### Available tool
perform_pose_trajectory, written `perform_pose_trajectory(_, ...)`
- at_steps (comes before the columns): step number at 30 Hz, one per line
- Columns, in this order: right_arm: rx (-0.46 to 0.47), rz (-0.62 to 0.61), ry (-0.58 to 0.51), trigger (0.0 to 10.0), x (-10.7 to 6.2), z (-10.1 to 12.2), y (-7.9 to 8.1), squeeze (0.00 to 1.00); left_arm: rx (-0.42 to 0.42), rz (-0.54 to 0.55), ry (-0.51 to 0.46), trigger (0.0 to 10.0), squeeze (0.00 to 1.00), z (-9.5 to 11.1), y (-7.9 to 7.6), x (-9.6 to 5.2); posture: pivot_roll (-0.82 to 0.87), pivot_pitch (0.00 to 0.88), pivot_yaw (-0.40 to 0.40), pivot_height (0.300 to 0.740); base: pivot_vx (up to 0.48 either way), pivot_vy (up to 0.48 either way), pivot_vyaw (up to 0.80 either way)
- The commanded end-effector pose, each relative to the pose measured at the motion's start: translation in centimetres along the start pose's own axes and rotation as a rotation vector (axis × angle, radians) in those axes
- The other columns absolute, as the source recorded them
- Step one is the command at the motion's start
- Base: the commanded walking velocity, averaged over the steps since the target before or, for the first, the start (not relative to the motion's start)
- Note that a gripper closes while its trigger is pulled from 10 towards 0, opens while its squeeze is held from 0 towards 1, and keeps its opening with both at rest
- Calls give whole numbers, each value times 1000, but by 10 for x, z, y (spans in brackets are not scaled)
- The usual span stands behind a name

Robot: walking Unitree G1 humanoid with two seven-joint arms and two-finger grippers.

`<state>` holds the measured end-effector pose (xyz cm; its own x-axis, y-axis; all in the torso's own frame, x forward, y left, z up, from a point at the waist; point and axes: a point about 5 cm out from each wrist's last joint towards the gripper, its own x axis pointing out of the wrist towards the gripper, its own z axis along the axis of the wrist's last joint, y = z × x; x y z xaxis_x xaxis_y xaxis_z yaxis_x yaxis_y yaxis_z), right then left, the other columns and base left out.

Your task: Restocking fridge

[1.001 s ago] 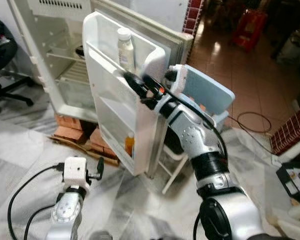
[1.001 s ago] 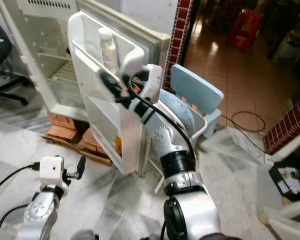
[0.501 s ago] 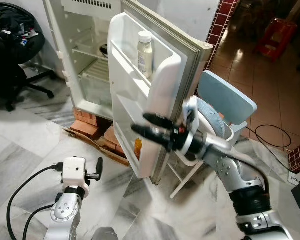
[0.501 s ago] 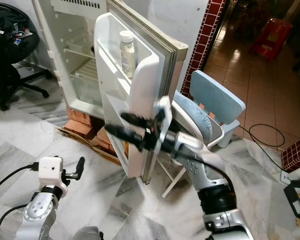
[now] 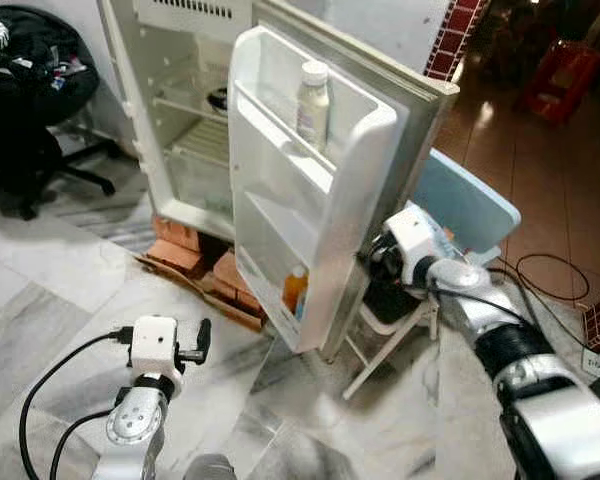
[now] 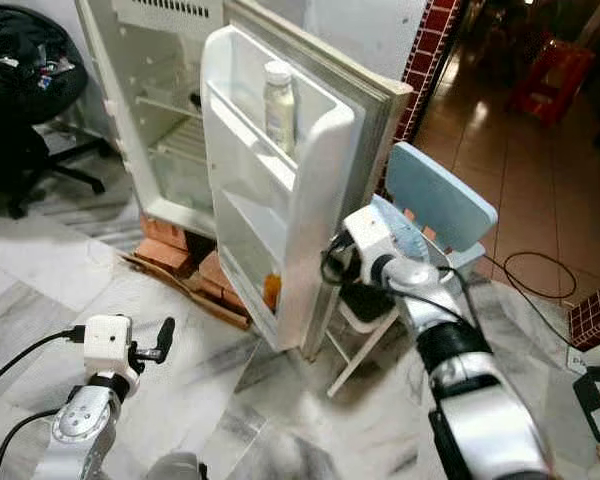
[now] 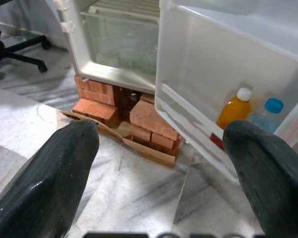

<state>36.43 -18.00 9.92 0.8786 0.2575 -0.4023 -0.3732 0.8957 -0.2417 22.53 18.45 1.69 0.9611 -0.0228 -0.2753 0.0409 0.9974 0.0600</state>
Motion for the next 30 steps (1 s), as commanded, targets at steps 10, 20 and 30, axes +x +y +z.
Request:
perform_pose_trajectory(10,210,-123,-222,10000,11,55,-9,0,-1,3,13,10000,0,-2,-3,-11,170,0,-101,740,0,0,0)
perform_pose_trajectory(20,605,366,-607,10000,8,125,45,0,-19,15,21,10000,0,-5,-3,-25,156,31,-101,740,0,0,0)
perform_pose_trajectory(30,516,1096,-547,10000,-74,68,95,0,-13,-5,21,10000,0,-1,-3,-22,138,22,-90,740,0,0,0)
